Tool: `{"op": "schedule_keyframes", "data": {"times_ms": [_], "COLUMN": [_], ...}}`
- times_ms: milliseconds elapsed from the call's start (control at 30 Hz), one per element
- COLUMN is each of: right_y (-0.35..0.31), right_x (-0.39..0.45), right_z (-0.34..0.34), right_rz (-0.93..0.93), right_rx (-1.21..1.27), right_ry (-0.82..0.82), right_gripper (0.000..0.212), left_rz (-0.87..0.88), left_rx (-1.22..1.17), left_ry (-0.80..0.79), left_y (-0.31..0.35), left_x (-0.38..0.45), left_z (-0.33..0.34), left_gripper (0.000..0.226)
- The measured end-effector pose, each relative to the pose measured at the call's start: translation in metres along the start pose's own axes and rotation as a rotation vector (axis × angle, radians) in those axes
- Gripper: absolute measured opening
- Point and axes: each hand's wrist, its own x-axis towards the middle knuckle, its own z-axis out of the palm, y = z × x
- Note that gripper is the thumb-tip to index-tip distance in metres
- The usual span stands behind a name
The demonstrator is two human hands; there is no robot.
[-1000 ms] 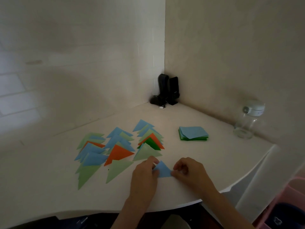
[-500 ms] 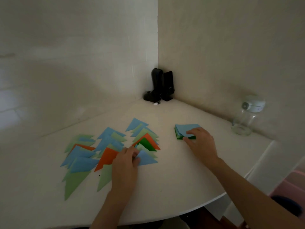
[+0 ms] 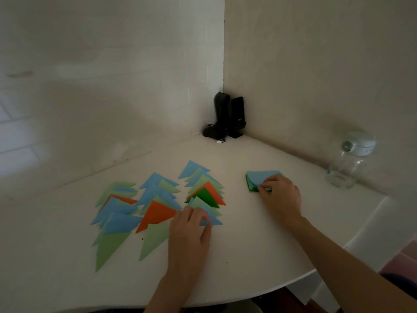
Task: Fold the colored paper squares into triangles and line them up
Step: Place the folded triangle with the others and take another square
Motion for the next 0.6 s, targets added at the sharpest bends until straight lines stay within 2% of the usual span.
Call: {"op": "schedule_keyframes", "data": {"times_ms": [233,433,600], "right_y": [0.001,-0.015,-0.028], "right_x": [-0.006,-0.048,-0.098], "right_z": [-0.024,-0.052,-0.044], "right_rz": [0.015,-0.227,-0.320], "right_rx": [0.034,0.134,0.137], "right_ry": [0.103,0.278,0.128], "right_gripper": [0.012,0.009,0.012], "left_rz": [-0.017,-0.033,-0.009], "left_rx": [-0.045,-0.095,-0.155], "left_ry": [-0.102,-0.153,-0.185], "left_y": [0.007,0.014,0.017], "left_x": [-0.013,-0.024,-0.029], "left_z": [0.003,0.002,0.004], "left_gripper": [0.026,0.023,0.027]}}
